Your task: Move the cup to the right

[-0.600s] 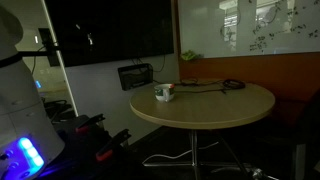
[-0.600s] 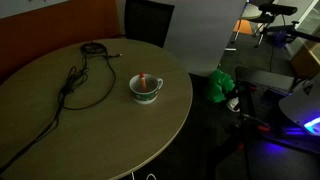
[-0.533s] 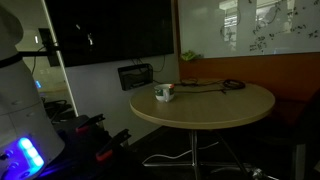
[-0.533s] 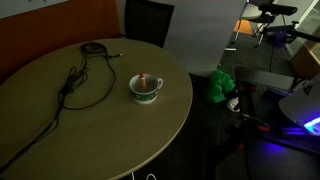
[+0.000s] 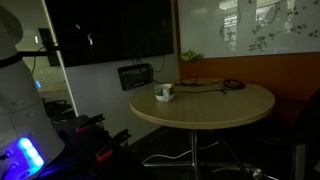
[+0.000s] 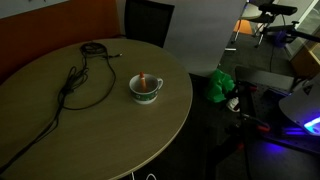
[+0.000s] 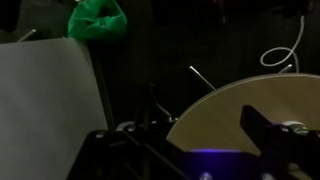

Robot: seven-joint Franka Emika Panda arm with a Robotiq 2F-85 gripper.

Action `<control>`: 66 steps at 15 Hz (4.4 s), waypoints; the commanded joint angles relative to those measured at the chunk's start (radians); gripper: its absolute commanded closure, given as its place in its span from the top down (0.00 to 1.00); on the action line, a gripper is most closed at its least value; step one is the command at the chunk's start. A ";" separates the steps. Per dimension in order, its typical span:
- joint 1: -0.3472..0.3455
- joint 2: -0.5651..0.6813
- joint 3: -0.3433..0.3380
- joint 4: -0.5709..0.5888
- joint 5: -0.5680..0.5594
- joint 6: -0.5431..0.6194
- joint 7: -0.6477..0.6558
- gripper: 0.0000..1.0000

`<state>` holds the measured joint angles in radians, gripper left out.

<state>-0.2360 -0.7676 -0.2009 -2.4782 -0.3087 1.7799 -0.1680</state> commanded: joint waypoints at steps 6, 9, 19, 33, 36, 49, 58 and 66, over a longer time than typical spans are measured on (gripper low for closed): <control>0.051 0.196 0.122 -0.022 0.113 0.051 0.399 1.00; 0.073 0.293 0.158 -0.025 0.210 0.172 0.530 1.00; 0.118 0.588 0.289 0.028 0.332 0.451 0.937 1.00; 0.144 0.579 0.270 0.005 0.326 0.471 0.921 1.00; 0.148 0.653 0.279 0.027 0.360 0.501 1.017 1.00; 0.351 1.130 0.193 0.235 0.352 0.779 1.455 1.00; 0.428 1.225 0.124 0.312 0.356 0.771 1.485 0.34; 0.425 1.221 0.117 0.315 0.359 0.791 1.485 0.02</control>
<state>0.1711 0.4530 -0.0633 -2.1631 0.0451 2.5565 1.3049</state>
